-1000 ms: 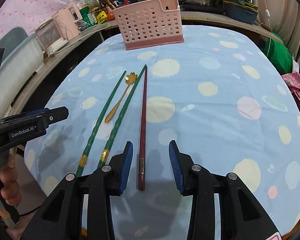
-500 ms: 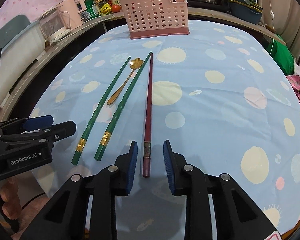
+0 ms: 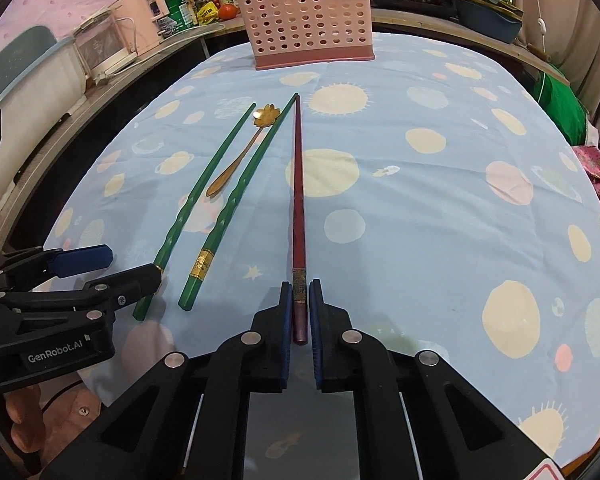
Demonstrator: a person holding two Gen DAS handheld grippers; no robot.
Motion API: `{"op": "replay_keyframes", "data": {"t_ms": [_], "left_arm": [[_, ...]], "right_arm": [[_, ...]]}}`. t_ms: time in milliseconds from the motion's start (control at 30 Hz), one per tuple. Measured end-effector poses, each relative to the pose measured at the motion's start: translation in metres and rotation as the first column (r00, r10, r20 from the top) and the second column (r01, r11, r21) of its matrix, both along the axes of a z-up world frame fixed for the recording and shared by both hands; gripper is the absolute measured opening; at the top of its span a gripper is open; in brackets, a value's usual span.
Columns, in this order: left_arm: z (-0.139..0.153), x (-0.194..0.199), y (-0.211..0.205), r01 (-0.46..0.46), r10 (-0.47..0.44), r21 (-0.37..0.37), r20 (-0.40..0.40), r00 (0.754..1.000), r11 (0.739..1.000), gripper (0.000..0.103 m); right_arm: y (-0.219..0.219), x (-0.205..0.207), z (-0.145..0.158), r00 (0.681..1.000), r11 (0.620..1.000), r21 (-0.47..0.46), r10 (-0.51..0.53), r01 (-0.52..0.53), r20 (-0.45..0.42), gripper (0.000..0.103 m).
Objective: Organize utensils
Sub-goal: 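Grasp a green chopstick with the left tool while the right tool holds its chopstick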
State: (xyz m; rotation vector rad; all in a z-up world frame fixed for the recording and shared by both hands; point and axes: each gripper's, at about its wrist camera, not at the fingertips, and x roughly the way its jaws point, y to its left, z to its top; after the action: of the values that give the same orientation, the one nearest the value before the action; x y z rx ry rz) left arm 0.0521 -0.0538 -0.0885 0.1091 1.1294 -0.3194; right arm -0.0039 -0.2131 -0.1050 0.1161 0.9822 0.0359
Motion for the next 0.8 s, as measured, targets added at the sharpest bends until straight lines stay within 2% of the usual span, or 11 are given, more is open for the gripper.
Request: {"op": "replay_keyframes", "data": {"t_ms": [200, 400, 500, 667, 733, 800], "left_arm": [[-0.0041, 0.0002, 0.0003, 0.001, -0.001, 0.002, -0.007, 1.000, 1.000, 0.058], [-0.0033, -0.0009, 0.0005, 0.007, -0.007, 0.007, 0.004, 1.000, 1.000, 0.047], [-0.0027, -0.0017, -0.0003, 0.012, -0.012, 0.008, 0.007, 1.000, 1.000, 0.038], [-0.0021, -0.0021, -0.0009, 0.022, -0.022, -0.004, 0.003, 1.000, 1.000, 0.013], [-0.0022, -0.0024, -0.0007, 0.023, -0.023, -0.011, -0.002, 1.000, 1.000, 0.008], [-0.0022, -0.0024, -0.0001, 0.023, -0.023, -0.021, -0.007, 1.000, 1.000, 0.007]], "right_arm": [[0.0003, -0.0002, -0.0002, 1.000, 1.000, -0.001, 0.000, 0.000, 0.000, 0.008], [0.0003, -0.0002, -0.0004, 1.000, 1.000, -0.002, 0.000, 0.000, 0.001, 0.008], [0.0002, -0.0002, -0.0005, 1.000, 1.000, -0.001, 0.000, 0.000, 0.001, 0.008], [0.0003, -0.0004, -0.0005, 1.000, 1.000, -0.002, 0.000, 0.000, 0.001, 0.008], [0.0003, -0.0006, -0.0004, 1.000, 1.000, -0.001, 0.000, 0.000, 0.000, 0.008], [0.0006, -0.0007, -0.0005, 1.000, 1.000, -0.001, 0.000, 0.000, 0.001, 0.008]]}}
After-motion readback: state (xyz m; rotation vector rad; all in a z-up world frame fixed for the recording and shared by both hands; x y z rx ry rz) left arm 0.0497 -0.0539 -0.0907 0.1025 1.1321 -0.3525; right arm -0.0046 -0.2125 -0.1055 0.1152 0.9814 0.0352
